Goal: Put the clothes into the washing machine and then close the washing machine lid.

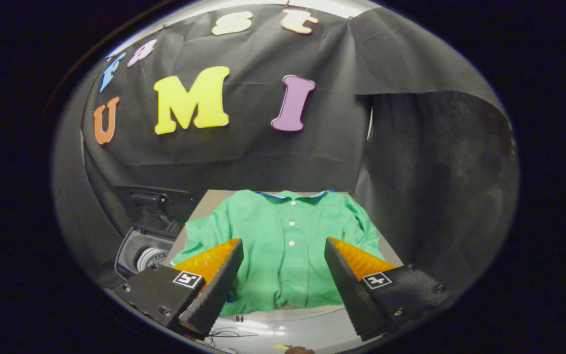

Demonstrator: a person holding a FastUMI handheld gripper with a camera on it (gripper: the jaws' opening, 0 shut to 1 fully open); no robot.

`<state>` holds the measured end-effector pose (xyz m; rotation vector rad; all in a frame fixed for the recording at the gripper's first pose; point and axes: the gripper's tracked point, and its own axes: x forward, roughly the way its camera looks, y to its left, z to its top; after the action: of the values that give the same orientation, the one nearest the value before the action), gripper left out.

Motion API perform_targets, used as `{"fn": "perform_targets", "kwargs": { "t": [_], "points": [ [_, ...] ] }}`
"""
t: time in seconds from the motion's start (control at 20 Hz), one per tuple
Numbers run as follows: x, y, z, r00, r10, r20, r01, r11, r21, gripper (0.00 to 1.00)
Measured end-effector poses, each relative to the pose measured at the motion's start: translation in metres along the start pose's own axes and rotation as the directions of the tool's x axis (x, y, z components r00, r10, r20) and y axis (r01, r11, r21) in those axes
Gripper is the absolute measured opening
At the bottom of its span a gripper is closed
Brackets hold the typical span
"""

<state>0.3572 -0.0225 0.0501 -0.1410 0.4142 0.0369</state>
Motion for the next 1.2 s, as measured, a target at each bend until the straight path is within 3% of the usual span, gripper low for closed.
{"fn": "perform_targets", "kwargs": {
  "t": [0.4,0.85,0.95,1.1,1.2],
  "points": [
    [0.062,-0.014,-0.017,0.987,-0.029,-0.158,0.034,0.999,0.03,1.0],
    [0.067,-0.012,-0.027,0.968,-0.04,-0.246,0.047,0.999,0.02,1.0],
    [0.069,0.002,-0.03,0.961,0.016,-0.276,-0.005,0.999,0.04,1.0],
    [0.067,-0.003,-0.028,0.969,-0.043,-0.242,0.04,0.999,-0.014,0.11],
    [0.065,-0.003,-0.026,0.966,-0.06,-0.252,0.056,0.998,-0.024,0.06]
  ]
}}
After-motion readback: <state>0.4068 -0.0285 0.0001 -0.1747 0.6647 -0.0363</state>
